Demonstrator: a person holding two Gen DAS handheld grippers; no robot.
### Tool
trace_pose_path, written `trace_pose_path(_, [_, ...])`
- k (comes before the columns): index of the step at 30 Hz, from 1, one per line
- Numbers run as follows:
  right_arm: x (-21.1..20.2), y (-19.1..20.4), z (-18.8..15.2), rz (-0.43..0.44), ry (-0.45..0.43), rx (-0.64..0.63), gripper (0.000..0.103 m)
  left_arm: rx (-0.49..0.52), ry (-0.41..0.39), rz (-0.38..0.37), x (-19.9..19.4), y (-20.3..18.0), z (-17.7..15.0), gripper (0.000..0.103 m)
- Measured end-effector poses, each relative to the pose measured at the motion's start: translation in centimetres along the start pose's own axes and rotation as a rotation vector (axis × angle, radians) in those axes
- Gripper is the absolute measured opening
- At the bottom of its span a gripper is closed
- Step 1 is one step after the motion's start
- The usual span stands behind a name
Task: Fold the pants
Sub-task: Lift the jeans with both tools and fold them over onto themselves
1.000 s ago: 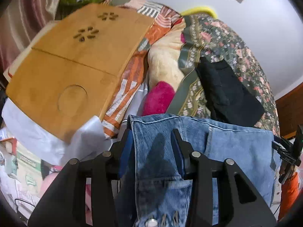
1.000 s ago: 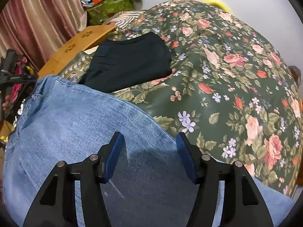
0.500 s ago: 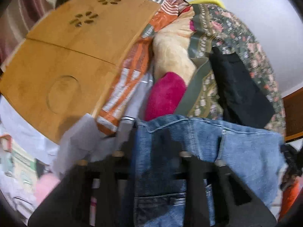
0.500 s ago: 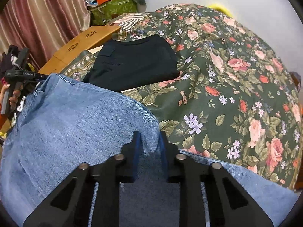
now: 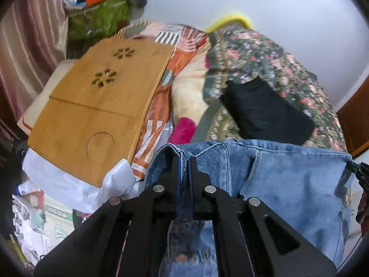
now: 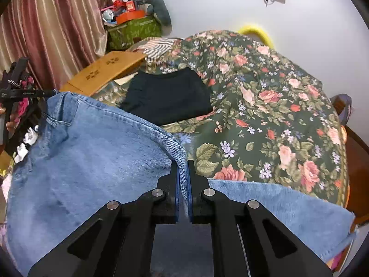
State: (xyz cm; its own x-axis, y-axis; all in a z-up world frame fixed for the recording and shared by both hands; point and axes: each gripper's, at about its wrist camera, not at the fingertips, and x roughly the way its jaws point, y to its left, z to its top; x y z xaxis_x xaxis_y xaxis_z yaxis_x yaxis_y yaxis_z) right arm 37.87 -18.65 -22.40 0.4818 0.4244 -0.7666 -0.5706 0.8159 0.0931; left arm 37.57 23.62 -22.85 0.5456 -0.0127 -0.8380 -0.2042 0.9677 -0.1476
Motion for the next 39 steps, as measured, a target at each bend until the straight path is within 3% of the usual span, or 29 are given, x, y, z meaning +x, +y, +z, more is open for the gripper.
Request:
trace_pose_path(10, [-7.8,3.7,-2.8,0.004,-0.055,0.058,0.005,0.076,-0.094,-0.012,-9.0,-2.5,-3.9,0.003])
trace_pose_path(19, [-13.3,7.7,-7.6,0.009,-0.106,0.126,0.005,0.077,-0.138,0.017,-15.0,-0.4,-9.8,0.003])
trace_pose_path(27, [-14.7,10.8,-13.2,0.037,-0.107,0.184,0.005,0.09,-0.093,0.041,-15.6,1.8,-15.9,0.003])
trace_pose_path(39, [-12.5,13.4,-19.5,0.034,-0.037,0.248,0.005,0.009,0.052,0.001,-11.7,4.9,-24.0,0.004])
